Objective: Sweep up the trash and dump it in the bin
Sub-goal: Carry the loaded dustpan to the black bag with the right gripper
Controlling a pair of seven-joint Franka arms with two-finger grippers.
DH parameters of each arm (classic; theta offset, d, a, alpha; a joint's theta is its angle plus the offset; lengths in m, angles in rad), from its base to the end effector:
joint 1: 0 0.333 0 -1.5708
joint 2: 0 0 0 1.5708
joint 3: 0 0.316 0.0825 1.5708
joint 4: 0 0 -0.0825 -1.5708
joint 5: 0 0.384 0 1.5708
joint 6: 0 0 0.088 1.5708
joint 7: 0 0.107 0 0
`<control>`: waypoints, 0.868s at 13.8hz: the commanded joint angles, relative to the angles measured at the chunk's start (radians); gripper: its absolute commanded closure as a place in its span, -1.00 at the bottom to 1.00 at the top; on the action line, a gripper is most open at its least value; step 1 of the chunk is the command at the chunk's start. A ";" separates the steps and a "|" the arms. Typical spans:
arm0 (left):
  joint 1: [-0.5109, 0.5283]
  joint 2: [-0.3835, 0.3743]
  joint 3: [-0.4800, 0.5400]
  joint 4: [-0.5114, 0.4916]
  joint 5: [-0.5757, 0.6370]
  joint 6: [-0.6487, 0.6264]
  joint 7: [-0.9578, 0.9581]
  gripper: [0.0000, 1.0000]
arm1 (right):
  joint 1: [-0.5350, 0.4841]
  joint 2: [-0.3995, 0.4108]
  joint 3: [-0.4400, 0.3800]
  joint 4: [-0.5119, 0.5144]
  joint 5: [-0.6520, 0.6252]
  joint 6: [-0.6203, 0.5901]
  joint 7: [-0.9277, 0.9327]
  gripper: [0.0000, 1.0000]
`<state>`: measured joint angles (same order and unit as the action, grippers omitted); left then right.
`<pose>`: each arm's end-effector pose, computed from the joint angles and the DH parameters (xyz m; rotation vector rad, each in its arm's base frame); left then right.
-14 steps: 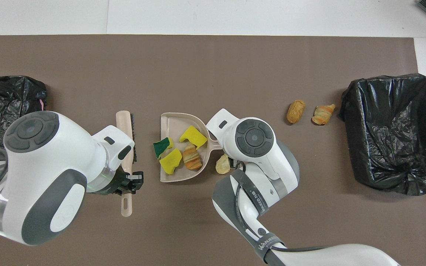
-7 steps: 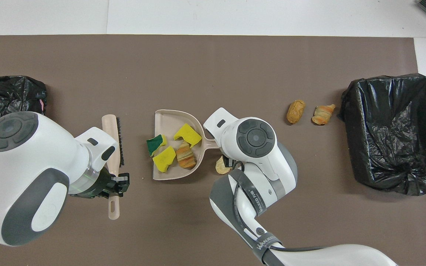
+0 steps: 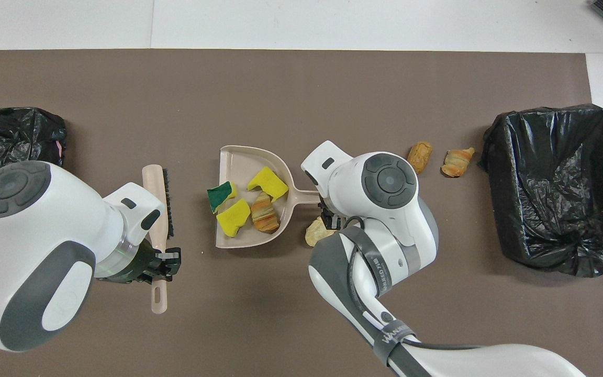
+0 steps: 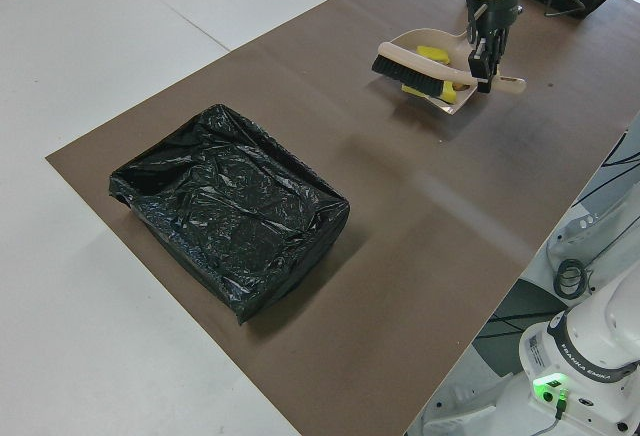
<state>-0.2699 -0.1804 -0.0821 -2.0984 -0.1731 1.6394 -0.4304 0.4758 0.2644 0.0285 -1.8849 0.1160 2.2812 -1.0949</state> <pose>0.4341 -0.1796 0.4794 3.0600 0.1807 -0.4889 0.5509 0.3061 0.3813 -2.2205 -2.1270 -0.2390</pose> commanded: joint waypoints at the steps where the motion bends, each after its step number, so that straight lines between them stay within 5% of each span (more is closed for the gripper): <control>1: 0.003 -0.046 -0.004 -0.028 0.014 -0.042 0.003 1.00 | -0.055 -0.077 0.008 0.001 0.039 -0.122 -0.039 1.00; 7: -0.161 -0.158 -0.013 -0.178 -0.008 0.084 -0.091 1.00 | -0.255 -0.125 0.008 0.038 0.040 -0.270 -0.080 1.00; 12: -0.363 -0.111 -0.013 -0.213 -0.091 0.269 -0.266 1.00 | -0.419 -0.125 0.007 0.076 0.063 -0.330 -0.241 1.00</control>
<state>-0.5653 -0.2893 -0.1118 -2.2698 -0.2360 1.8402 -0.6510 0.1122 0.1411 0.0239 -1.8378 0.1441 1.9921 -1.2709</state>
